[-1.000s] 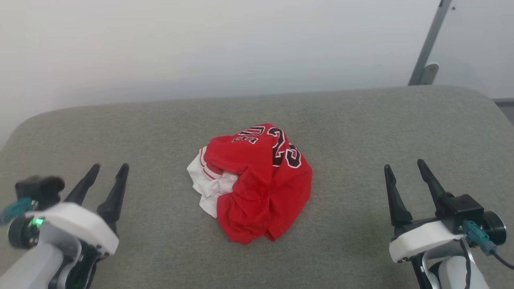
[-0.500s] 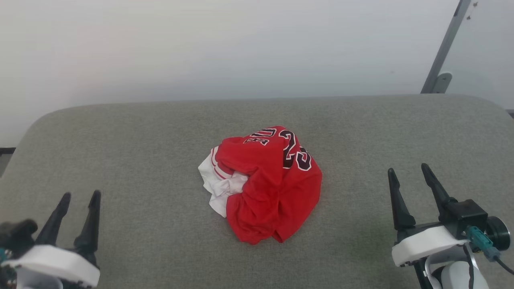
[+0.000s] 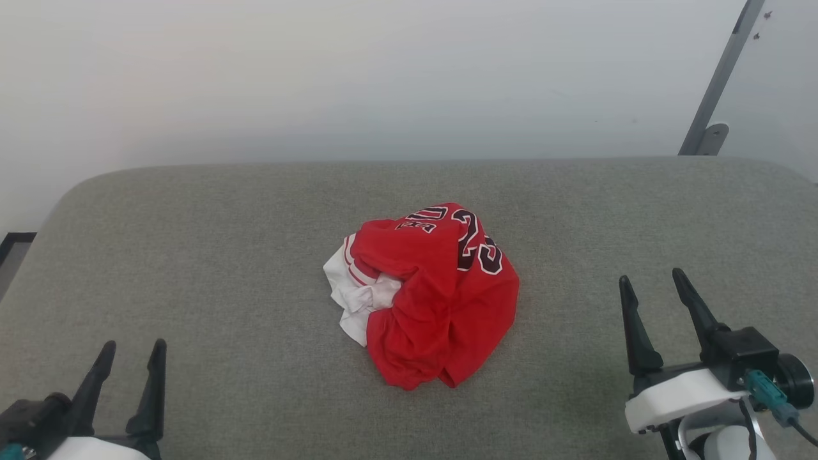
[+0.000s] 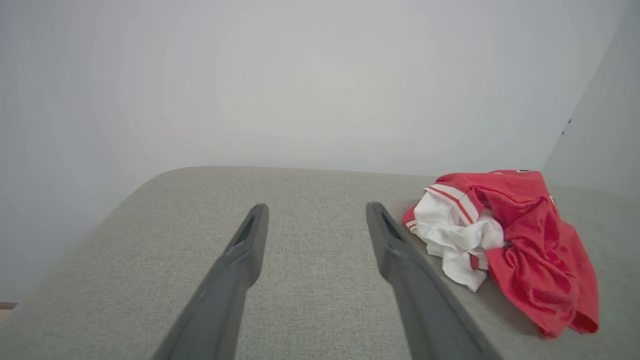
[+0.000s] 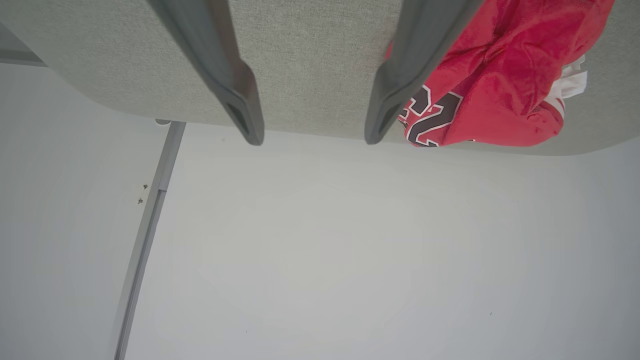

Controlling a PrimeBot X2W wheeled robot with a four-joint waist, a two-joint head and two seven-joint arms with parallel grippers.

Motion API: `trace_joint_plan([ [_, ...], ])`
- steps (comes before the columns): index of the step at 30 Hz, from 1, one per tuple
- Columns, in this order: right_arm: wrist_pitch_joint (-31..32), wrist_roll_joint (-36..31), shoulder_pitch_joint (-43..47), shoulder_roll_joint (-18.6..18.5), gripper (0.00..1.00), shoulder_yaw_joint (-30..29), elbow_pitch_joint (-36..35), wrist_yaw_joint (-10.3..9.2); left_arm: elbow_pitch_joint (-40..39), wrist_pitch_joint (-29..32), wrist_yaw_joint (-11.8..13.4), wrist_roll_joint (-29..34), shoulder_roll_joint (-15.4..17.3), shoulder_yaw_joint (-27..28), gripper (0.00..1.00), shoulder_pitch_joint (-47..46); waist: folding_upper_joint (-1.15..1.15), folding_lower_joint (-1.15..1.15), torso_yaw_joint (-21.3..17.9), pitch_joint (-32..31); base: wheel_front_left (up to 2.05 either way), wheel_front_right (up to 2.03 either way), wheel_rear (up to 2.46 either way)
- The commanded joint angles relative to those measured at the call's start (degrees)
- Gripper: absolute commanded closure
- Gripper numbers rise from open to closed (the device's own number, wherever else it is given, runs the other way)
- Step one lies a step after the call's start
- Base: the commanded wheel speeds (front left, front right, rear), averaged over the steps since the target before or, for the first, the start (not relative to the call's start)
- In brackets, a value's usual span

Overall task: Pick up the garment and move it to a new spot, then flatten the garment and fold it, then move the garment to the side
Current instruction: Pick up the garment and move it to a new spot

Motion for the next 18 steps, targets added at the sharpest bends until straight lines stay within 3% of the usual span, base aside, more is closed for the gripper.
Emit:
trace_joint_plan([
  [1, -0.3, -0.1, 0.7, 0.2, 0.0, -0.2, -0.3, -0.04, -0.9, -0.3, -0.2, 0.9, 0.4, -0.4, 0.0, 0.8, 0.0, 0.0, 0.1, 0.0, 0.0, 0.0, 0.0],
  [18, -0.3, 0.3, 1.8, 0.2, 0.0, -0.3, -0.8, -0.04, -3.9, -0.3, -0.2, 0.1, -1.3, 0.1, 0.0, 4.5, 0.0, 0.0, 0.6, -0.2, 0.0, 0.0, 0.0],
])
